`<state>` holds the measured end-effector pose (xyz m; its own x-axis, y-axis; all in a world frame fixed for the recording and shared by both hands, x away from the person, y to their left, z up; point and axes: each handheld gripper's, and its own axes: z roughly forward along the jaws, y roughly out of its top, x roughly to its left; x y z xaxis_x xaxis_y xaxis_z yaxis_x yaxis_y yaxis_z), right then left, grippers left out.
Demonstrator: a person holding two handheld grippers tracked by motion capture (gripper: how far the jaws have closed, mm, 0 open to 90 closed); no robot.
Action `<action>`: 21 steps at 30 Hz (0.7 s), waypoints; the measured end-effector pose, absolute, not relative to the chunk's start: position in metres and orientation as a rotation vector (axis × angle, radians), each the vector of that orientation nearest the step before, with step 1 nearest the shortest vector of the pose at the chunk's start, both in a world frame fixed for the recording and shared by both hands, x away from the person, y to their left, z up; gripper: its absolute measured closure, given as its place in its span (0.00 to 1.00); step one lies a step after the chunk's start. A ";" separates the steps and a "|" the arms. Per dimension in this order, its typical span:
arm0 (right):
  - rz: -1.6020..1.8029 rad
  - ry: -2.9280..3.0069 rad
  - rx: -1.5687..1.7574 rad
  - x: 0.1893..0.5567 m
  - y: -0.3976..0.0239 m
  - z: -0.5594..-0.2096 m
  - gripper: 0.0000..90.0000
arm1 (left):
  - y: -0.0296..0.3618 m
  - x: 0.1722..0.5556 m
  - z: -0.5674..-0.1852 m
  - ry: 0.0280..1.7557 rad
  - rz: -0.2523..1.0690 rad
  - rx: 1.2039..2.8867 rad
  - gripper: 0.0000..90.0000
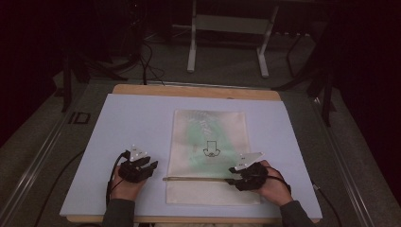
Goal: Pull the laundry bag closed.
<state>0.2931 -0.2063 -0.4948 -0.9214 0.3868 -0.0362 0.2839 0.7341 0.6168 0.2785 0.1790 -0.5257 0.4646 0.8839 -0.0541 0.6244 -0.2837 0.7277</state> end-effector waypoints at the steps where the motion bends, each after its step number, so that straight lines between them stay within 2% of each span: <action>1: 0.946 2.775 0.531 0.293 -0.204 -0.495 0.63 | 0.179 0.279 -0.526 1.250 0.476 2.017 0.68; 21: 0.983 2.821 0.405 0.294 -0.163 -0.491 0.62 | 0.177 0.279 -0.526 1.240 0.467 2.009 0.67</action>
